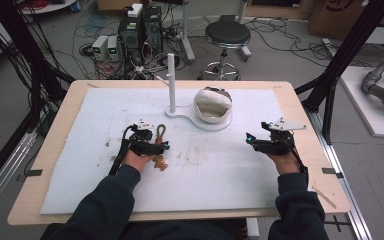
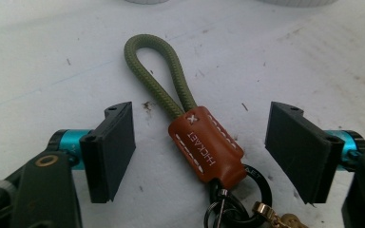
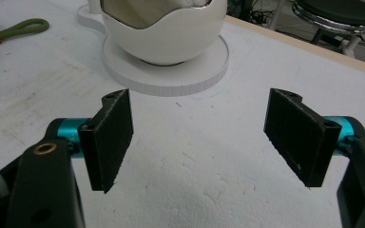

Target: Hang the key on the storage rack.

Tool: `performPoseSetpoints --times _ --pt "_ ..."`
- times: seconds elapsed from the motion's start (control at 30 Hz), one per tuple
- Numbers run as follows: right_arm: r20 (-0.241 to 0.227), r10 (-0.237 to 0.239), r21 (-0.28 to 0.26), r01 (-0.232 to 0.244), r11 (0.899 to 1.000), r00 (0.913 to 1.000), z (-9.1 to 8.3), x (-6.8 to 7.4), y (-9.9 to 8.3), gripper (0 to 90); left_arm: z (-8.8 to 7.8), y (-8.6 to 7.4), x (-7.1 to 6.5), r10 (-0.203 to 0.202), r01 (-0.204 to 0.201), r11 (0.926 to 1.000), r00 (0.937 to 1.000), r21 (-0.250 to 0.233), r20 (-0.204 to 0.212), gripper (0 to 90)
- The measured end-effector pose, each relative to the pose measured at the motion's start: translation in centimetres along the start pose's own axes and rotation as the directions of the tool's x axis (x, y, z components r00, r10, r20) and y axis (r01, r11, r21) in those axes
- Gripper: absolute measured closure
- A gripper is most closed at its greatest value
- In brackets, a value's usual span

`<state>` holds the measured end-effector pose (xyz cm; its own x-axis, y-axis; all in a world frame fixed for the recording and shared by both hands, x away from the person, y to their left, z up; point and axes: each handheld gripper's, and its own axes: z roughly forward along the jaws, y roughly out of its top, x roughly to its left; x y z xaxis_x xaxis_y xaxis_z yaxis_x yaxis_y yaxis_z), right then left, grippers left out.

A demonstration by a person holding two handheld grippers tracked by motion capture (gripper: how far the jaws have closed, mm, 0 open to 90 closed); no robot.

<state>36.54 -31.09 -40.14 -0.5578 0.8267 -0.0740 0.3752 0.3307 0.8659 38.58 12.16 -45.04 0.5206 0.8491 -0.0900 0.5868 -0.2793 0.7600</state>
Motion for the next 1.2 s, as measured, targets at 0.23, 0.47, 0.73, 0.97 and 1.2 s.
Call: performPoseSetpoints --times 0.23,0.47,0.73,0.97,1.2 --pt "0.006 -0.012 0.007 0.012 1.000 0.9999 0.1 0.0 0.0 25.3 -0.4 0.1 -0.6 0.110 -0.110 0.9935 0.9936 0.030 -0.025 56.7" --pt "0.006 -0.007 0.006 0.007 1.000 1.0000 0.0 0.0 0.0 25.7 -0.5 0.0 0.4 0.036 -0.036 0.9993 0.9986 0.011 0.039 61.0" --pt "0.005 -0.006 0.004 0.006 1.000 1.0000 0.0 -0.1 0.0 25.9 -0.3 -0.1 -0.5 0.105 -0.106 0.9944 0.9845 -0.002 0.140 62.1" --pt "0.003 -0.010 0.009 0.010 1.000 0.9999 0.1 -0.1 0.0 26.0 -0.4 0.0 -0.5 0.041 -0.037 0.9988 0.9918 -0.031 0.121 52.5" --pt "0.005 -0.012 0.017 0.012 1.000 0.9999 0.1 -0.1 -0.1 26.2 -0.1 -0.1 -1.1 0.071 -0.071 0.9975 0.9955 -0.005 0.063 58.1"
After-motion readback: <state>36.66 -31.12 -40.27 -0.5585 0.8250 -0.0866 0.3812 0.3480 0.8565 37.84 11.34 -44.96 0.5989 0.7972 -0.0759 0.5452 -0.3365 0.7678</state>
